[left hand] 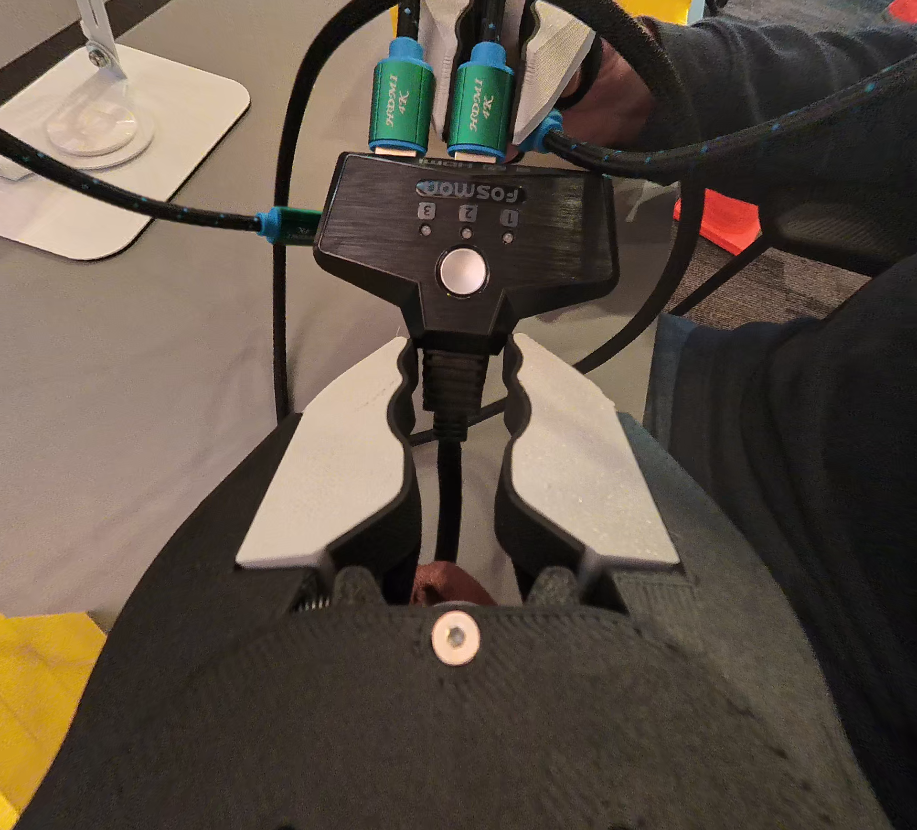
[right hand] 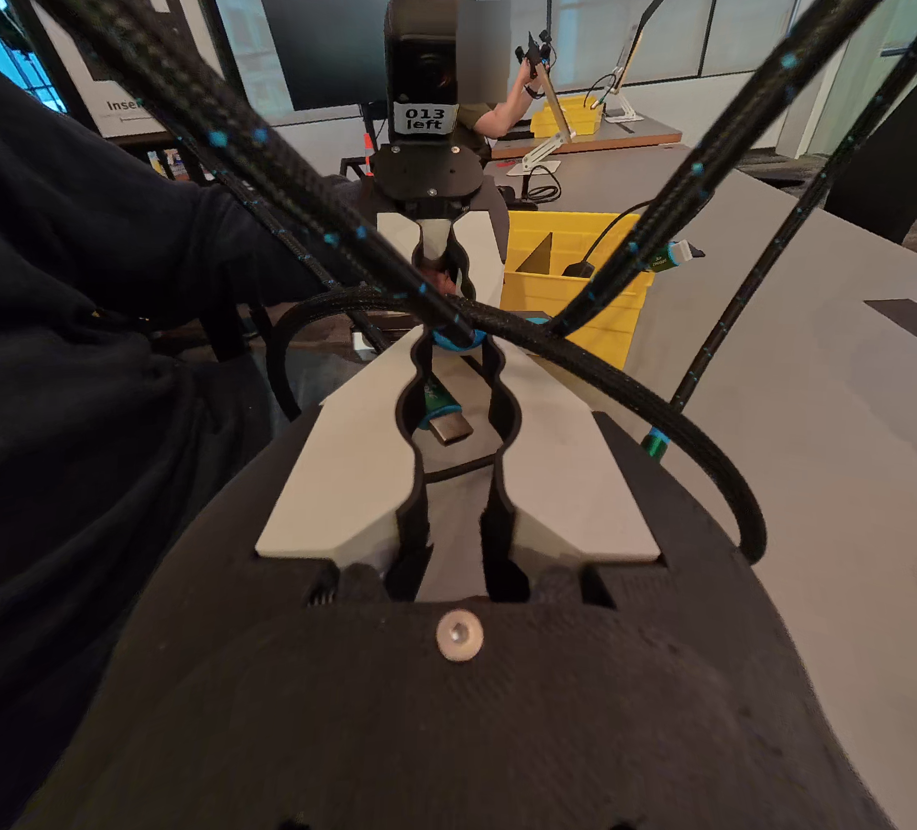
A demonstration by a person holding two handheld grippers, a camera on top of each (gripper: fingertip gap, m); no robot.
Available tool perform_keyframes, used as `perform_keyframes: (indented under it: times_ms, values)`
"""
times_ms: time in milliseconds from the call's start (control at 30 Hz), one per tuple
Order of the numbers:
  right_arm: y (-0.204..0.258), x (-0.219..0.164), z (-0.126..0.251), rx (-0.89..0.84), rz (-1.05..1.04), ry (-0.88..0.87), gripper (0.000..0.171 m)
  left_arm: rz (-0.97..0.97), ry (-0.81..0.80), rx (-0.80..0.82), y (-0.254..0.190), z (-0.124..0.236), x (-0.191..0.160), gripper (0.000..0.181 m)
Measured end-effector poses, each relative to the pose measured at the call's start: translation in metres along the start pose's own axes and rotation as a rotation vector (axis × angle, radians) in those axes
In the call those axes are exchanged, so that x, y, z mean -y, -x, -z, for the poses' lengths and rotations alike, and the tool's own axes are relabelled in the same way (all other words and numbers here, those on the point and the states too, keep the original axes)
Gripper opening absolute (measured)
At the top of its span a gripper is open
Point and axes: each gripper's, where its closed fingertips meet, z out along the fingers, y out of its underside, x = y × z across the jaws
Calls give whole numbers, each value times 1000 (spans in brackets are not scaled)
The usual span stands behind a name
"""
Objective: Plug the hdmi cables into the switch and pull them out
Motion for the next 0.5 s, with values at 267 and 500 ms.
perform_keyframes:
  times_ms: [267, 500]
  values:
    - [3, 12, -2, 38, -70, -51, 34, -6, 22, 8, 2, -3, 0, 31]
    - [-2, 15, -1, 10, -80, -97, 18, -44, 38, 48, 3, -1, 3, 32]
